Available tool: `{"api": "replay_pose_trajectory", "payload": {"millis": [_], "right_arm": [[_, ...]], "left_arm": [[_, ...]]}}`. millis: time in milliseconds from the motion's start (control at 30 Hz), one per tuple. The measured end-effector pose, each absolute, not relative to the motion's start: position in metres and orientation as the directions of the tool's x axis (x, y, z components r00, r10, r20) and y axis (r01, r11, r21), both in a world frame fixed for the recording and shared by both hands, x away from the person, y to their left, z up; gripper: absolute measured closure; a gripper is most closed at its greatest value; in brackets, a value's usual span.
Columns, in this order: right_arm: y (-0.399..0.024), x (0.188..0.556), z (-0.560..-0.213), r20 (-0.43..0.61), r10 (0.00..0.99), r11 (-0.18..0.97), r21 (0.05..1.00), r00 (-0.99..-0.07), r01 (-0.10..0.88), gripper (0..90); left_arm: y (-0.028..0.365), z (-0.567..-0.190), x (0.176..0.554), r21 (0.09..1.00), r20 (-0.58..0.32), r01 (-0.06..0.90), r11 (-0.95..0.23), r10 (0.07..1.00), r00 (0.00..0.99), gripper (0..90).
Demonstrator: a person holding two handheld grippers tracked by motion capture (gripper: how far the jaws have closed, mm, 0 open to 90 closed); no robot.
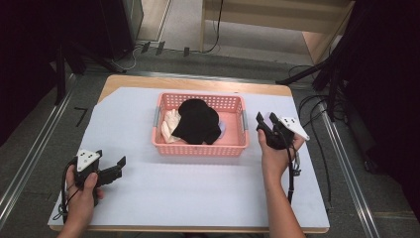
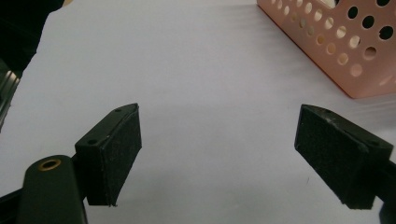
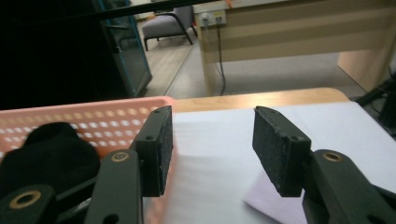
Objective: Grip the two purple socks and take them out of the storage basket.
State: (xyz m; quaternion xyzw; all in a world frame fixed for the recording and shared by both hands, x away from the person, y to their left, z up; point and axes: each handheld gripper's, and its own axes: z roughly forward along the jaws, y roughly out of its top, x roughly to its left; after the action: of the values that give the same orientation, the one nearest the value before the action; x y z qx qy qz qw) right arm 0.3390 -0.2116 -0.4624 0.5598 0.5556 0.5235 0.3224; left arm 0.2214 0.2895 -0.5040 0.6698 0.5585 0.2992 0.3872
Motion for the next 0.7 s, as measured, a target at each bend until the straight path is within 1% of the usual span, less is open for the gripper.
{"api": "replay_pose_trajectory", "payload": {"millis": [67, 133, 333, 467, 500, 533, 667, 700], "right_arm": [[-0.201, 0.340, -0.457, 0.240, 0.951, -0.174, 0.937, -0.194, 0.304, 49.6], [-0.192, 0.340, -0.453, 0.244, 0.946, -0.175, 0.938, -0.212, 0.299, 50.2], [-0.162, 0.347, -0.447, 0.216, 0.937, -0.124, 0.940, -0.275, 0.317, 50.6], [-0.142, 0.353, -0.445, 0.194, 0.928, -0.055, 0.916, -0.319, 0.398, 51.3], [-0.138, 0.355, -0.445, 0.188, 0.926, -0.044, 0.914, -0.326, 0.403, 50.9], [-0.133, 0.357, -0.445, 0.192, 0.922, -0.033, 0.904, -0.336, 0.426, 50.7], [-0.121, 0.363, -0.446, 0.199, 0.909, -0.007, 0.886, -0.366, 0.463, 49.9], [-0.115, 0.368, -0.448, 0.215, 0.899, 0.001, 0.869, -0.380, 0.495, 50.5]], "left_arm": [[0.290, -0.504, 0.221, 0.853, -0.032, 0.516, -0.077, 0.980, 0.198, 15.3], [0.290, -0.504, 0.221, 0.850, -0.031, 0.520, -0.078, 0.980, 0.199, 15.3], [0.290, -0.504, 0.221, 0.853, -0.033, 0.516, -0.075, 0.980, 0.197, 15.3], [0.290, -0.504, 0.221, 0.854, -0.034, 0.515, -0.075, 0.979, 0.199, 15.3], [0.290, -0.504, 0.221, 0.854, -0.034, 0.515, -0.075, 0.979, 0.199, 15.3], [0.290, -0.504, 0.221, 0.854, -0.034, 0.516, -0.076, 0.979, 0.199, 15.3], [0.290, -0.504, 0.221, 0.851, -0.031, 0.519, -0.081, 0.979, 0.204, 15.3], [0.290, -0.504, 0.221, 0.854, -0.031, 0.514, -0.079, 0.979, 0.202, 15.3]]}}
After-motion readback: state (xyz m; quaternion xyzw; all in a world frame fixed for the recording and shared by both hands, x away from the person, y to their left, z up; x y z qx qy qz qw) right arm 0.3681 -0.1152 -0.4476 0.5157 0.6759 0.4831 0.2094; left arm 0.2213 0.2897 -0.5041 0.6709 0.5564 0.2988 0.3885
